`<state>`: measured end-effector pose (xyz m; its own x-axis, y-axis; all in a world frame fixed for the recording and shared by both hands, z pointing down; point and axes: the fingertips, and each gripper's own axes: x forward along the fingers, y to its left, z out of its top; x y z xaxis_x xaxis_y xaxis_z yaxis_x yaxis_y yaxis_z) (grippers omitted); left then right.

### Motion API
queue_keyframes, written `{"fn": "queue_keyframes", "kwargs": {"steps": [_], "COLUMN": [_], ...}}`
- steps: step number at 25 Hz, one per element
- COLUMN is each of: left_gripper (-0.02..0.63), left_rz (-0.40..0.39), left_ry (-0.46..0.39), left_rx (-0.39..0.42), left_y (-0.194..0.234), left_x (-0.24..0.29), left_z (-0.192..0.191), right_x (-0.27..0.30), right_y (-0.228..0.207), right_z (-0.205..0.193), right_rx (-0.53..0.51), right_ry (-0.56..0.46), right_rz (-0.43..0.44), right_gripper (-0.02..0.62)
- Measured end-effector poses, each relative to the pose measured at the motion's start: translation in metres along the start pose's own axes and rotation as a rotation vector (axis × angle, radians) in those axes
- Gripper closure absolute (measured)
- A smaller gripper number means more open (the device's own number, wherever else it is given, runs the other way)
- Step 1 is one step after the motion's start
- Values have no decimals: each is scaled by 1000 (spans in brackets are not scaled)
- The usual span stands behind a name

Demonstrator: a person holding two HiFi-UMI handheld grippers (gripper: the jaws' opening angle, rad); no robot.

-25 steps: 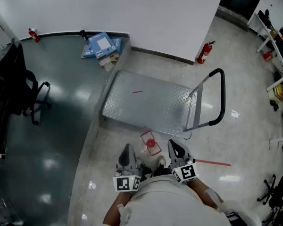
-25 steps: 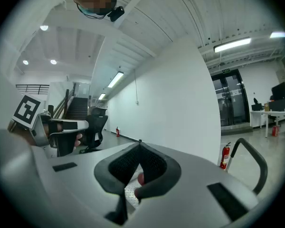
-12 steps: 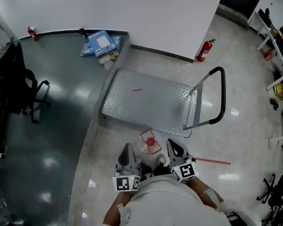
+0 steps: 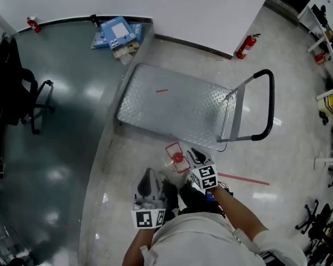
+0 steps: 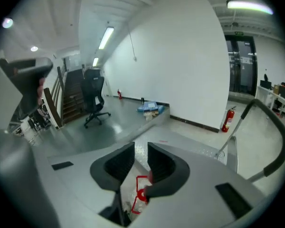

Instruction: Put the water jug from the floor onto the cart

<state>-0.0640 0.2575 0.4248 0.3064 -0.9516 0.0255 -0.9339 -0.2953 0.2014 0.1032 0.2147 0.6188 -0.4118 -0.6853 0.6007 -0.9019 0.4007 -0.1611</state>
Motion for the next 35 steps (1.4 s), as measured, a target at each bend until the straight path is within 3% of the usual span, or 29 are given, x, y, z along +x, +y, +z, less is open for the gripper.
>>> {"fn": "queue_keyframes", "kwargs": {"steps": [2,6,9,13,19,23,29,35], "left_gripper": [602,603,603,602,603,603,603,603], "left_rz": [-1,-10,8,31,67,84,72,69], "left_ry": [17,52,88,144,187,196,202,152], "left_rx": [11,3,-12,-36,-53,-78,-88,-105], "left_y": [6,7,18,35,61,68,74,77], "left_x": [2,1,-5,-17,-25,-30,-30,-30], "left_z": [-6,-27,-55,-89,-127,-132,-134,-105], "right_x": [35,87,119,152,193,201,203,160], "right_y": [2,-2,-2,2,3,-4,-5,6], "right_z": [-35,-133,-202,-255,-317,-336,-334,-298], "right_rx": [9,40,50,56,-31,-14,-6,-11], "right_ry": [125,396,568,666,793,816,847,852], "right_rz": [20,54,77,76,38,-17,-10,-17], "right_gripper": [479,427,333,314,299,301,304,314]}}
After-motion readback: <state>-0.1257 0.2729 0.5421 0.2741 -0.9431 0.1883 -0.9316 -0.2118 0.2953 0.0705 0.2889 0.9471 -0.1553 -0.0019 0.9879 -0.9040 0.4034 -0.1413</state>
